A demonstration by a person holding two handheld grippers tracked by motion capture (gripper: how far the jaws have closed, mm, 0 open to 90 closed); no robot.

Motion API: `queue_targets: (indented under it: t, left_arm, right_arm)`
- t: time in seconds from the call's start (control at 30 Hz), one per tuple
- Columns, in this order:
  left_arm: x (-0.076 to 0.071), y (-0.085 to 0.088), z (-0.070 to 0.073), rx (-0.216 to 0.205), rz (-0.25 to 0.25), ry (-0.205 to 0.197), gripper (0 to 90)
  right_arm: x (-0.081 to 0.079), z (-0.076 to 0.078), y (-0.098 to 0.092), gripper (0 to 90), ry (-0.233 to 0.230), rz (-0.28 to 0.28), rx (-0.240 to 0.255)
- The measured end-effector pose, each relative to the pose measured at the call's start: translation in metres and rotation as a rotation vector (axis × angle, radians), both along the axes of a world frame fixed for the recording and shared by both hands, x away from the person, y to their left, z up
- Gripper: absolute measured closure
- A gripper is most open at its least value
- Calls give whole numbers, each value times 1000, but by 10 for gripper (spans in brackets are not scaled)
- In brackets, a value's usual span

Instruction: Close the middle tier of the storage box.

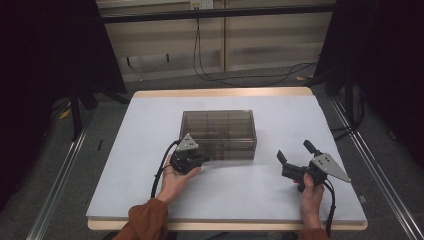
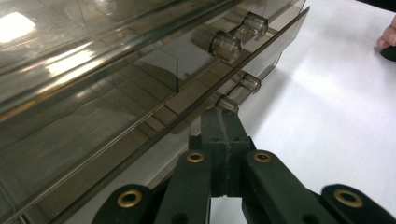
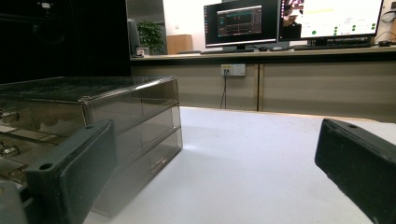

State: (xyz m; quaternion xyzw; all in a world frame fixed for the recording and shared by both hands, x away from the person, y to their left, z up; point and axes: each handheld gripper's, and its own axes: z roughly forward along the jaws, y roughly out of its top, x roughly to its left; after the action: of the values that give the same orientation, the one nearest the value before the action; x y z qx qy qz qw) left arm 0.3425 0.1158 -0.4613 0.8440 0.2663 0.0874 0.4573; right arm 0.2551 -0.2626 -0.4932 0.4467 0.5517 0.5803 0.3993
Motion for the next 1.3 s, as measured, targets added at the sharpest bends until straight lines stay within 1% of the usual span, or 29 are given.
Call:
queue_targets:
  t: [0.13,0.17,0.37,0.4,0.47,0.5,0.57,0.67,0.77,0.8,0.83,0.87,0.9,0.93,1.0,1.03,1.07,1.1,1.13,1.2,1.23,1.3]
  left_arm:
    - [1,-1,0,-4,7,0,900]
    - [2,-1,-1,-10,6,-1,900]
    - [4,-1,-1,-7,23,2,900]
    - [4,-1,-2,-20,20,3,900]
    - [4,-2,-2,-17,23,2,900]
    - [4,-2,-1,-9,25,1,900]
    - [4,-2,-2,-22,24,1,900]
    - [4,-2,-1,-3,25,-12,900]
    - [4,-2,-1,-6,29,-8,900]
    - [4,-2,-1,-3,27,-13,900]
    - [4,-2,-1,-1,27,-11,900]
    - [4,-2,-2,-12,23,-2,900]
    - [5,-2,-2,-4,24,1,900]
    - [5,-2,-4,-1,12,-1,885]
    - [5,-1,-5,11,8,7,875]
    - [5,0,-6,1,2,6,855]
    - [4,0,-5,2,-1,3,843]
    - [4,0,-4,13,0,5,843]
    - [2,0,-2,-1,-19,12,824]
    - [0,0,0,1,-20,6,791]
    - [-1,0,1,7,-13,5,783]
    - [-2,2,2,-9,-30,7,772]
  right_arm:
    - [0,0,0,0,-1,0,-1]
    - [0,0,0,0,-1,0,-1]
    - [0,0,0,0,-2,0,-1]
    - [0,0,0,0,-2,0,-2]
    - [0,0,0,0,2,-2,-1]
    - [0,0,0,0,2,-2,0]
    - [0,0,0,0,-2,0,-1]
    - [0,0,0,0,1,-2,-1]
    - [0,0,0,0,0,-3,2]
    - [0,0,0,0,1,-2,0]
    - [0,0,0,0,2,-2,1]
    - [0,0,0,0,1,-2,1]
    - [0,0,0,0,0,-4,3]
    - [0,0,0,0,0,-2,0]
    - [0,0,0,0,0,-2,-2]
    - [0,0,0,0,1,-2,1]
    - [0,0,0,0,1,-2,0]
    - [0,0,0,0,1,-2,0]
    - [0,0,0,0,1,-2,1]
    - [0,0,0,0,1,-2,2]
    - [0,0,0,0,1,-3,2]
    - [0,0,0,0,0,-4,4]
